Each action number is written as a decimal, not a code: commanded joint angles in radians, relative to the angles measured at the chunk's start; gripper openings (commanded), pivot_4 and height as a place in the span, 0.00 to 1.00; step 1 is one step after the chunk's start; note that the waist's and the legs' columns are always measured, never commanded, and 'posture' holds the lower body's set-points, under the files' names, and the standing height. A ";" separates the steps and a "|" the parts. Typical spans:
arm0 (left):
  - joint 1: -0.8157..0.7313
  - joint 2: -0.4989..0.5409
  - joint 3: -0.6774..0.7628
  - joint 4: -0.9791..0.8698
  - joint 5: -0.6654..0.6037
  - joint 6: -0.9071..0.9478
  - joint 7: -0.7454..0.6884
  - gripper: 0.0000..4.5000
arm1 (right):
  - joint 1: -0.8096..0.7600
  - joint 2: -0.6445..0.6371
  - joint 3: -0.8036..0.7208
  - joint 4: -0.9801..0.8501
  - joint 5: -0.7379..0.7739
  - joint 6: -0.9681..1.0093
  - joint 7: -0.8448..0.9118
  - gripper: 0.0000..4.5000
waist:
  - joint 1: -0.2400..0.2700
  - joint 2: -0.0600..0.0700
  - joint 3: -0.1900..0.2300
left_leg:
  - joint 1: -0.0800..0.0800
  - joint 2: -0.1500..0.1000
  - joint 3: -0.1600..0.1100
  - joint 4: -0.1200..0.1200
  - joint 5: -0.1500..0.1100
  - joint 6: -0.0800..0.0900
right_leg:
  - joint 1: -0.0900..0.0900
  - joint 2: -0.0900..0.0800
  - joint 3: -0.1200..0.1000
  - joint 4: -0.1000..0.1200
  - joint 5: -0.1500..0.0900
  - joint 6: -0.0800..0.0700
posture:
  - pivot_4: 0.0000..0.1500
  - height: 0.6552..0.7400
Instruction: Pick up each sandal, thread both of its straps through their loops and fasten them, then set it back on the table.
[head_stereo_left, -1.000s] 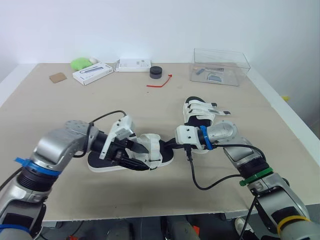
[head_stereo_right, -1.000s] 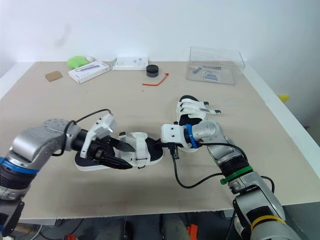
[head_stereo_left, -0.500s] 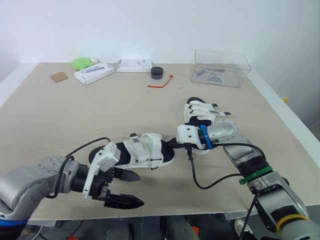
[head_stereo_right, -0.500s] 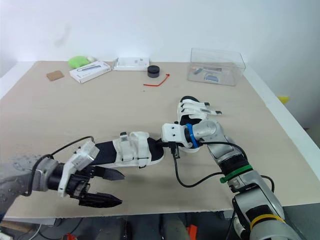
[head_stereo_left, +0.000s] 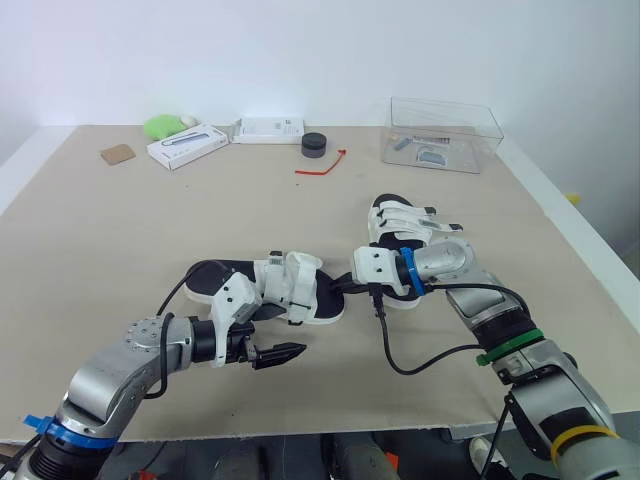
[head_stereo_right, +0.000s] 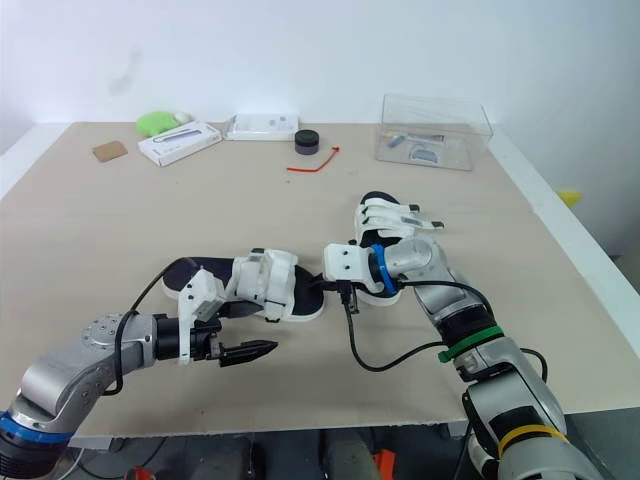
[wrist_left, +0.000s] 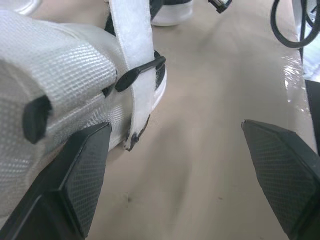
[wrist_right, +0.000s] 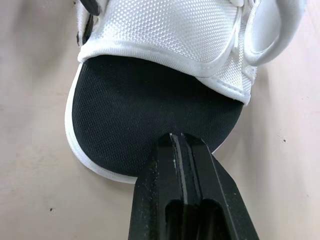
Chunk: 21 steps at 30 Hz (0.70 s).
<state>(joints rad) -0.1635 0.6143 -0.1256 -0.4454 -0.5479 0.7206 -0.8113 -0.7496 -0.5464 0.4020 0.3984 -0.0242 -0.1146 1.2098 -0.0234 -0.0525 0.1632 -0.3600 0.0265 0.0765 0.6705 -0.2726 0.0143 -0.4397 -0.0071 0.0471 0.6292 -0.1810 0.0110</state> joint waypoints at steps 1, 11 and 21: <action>-0.021 -0.011 -0.027 0.004 0.010 -0.034 -0.023 0.96 | 0.044 -0.012 0.037 0.042 -0.070 0.026 -0.002 0.00 | 0.001 0.000 0.000 | 0.000 0.000 0.000 0.000 0.000 0.000 | 0.000 0.000 0.000 0.000 0.000 0.000 | 1.00 1.00; -0.008 -0.007 -0.012 -0.026 -0.119 0.057 -0.097 0.96 | 0.055 -0.018 0.029 0.030 -0.076 0.029 -0.003 0.00 | 0.001 0.000 0.000 | 0.000 0.001 0.000 -0.001 0.000 0.000 | -0.001 0.001 -0.001 0.000 -0.001 0.000 | 1.00 1.00; -0.025 -0.027 0.004 -0.023 -0.157 0.082 -0.076 0.96 | 0.064 -0.023 0.027 0.017 -0.076 0.033 -0.006 0.00 | 0.001 0.000 0.000 | 0.000 0.001 0.000 -0.001 0.000 0.000 | -0.001 0.002 -0.001 0.000 -0.001 0.000 | 1.00 1.00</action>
<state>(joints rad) -0.1731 0.5965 -0.1535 -0.4356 -0.6594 0.7920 -0.8818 -0.7267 -0.5469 0.3889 0.3741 -0.0253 -0.1141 1.1990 -0.0223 -0.0523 0.1631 -0.3604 0.0274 0.0766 0.6698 -0.2731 0.0145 -0.4404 -0.0052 0.0465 0.6292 -0.1817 0.0108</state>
